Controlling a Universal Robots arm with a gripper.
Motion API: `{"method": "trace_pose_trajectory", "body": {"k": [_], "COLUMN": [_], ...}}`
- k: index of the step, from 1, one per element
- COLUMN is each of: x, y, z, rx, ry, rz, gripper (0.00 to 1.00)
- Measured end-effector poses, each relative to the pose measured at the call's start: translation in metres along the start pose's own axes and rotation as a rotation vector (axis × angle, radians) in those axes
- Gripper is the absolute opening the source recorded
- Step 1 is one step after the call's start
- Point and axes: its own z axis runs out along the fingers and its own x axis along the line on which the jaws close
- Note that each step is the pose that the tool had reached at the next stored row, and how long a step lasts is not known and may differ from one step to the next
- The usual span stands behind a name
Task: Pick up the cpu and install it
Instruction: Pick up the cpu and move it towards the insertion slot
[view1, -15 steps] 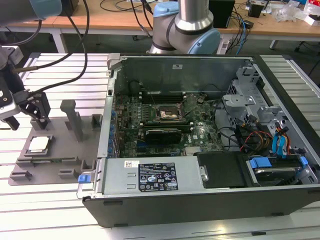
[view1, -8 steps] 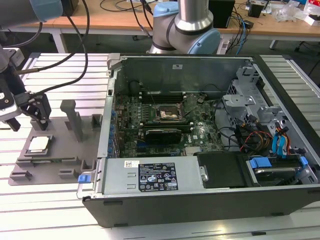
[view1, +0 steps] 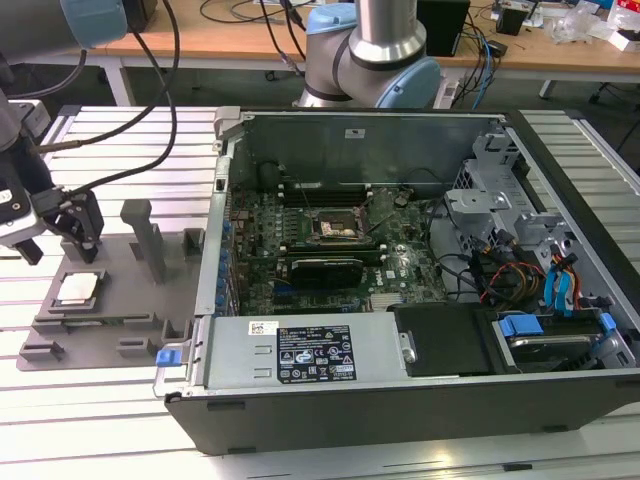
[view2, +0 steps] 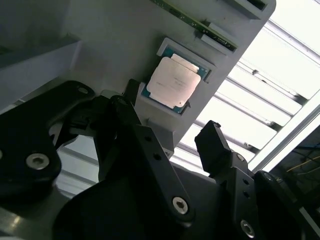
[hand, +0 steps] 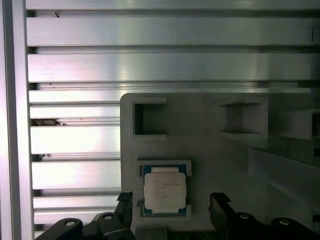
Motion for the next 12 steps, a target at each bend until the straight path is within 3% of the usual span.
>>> {"method": "trace_pose_trajectory", "body": {"k": [12], "x": [0.0003], "y": [0.0003], "z": [0.0093], "rx": [0.0], "ry": [0.0001], "rz": [0.0], "gripper": [0.72]}}
